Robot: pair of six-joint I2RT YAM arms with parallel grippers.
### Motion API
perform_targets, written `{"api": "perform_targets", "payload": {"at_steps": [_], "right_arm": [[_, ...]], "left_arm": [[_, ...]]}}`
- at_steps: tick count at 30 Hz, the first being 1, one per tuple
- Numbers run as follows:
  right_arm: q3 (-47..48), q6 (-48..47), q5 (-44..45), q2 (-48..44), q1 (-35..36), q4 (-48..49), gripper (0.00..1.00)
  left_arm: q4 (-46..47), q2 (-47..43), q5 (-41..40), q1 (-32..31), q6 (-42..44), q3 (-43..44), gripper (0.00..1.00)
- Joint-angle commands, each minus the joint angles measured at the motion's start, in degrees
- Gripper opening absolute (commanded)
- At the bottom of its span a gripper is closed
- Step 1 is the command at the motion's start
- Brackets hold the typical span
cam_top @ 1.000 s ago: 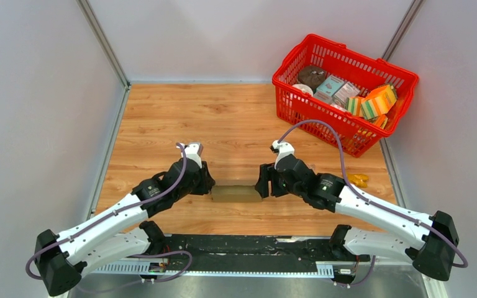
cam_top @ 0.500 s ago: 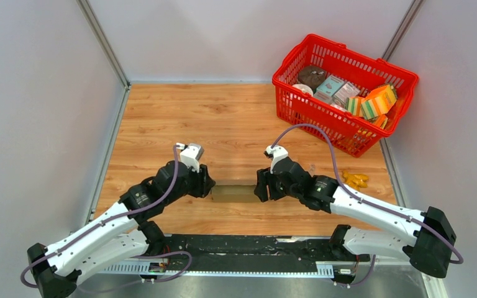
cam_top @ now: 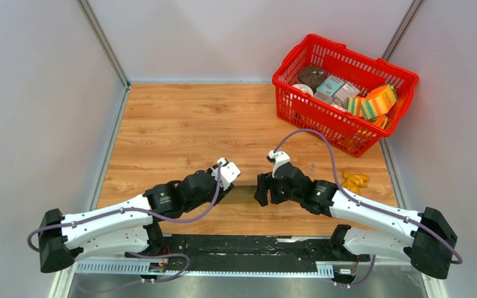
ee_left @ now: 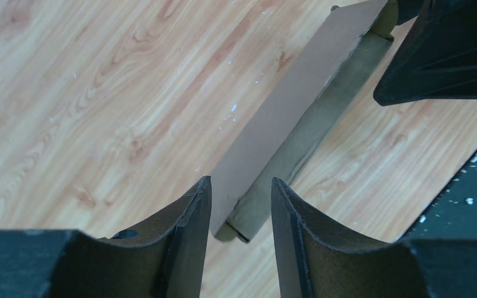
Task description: Fold the paper box
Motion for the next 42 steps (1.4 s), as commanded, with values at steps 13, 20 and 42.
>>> {"api": "perform_targets", "payload": {"at_steps": [13,20,42], "right_arm": [[-2.4,7.0,4.6,-2.7,-0.3,5.4,0.77],[-3.4,5.9,7.3,-0.6,-0.3,7.2,0.77],[-5.0,15.7,-0.4,-10.6,-3.6,9.6,0.90]], "left_arm": [[7.5,16.6,8.5,-0.2,15.5,8.8,0.47],[7.4,19.8,5.9,-0.2,16.7,10.0,0.31],[-3.7,16.9,-2.6,-0.2,11.1,16.8,0.00]]}}
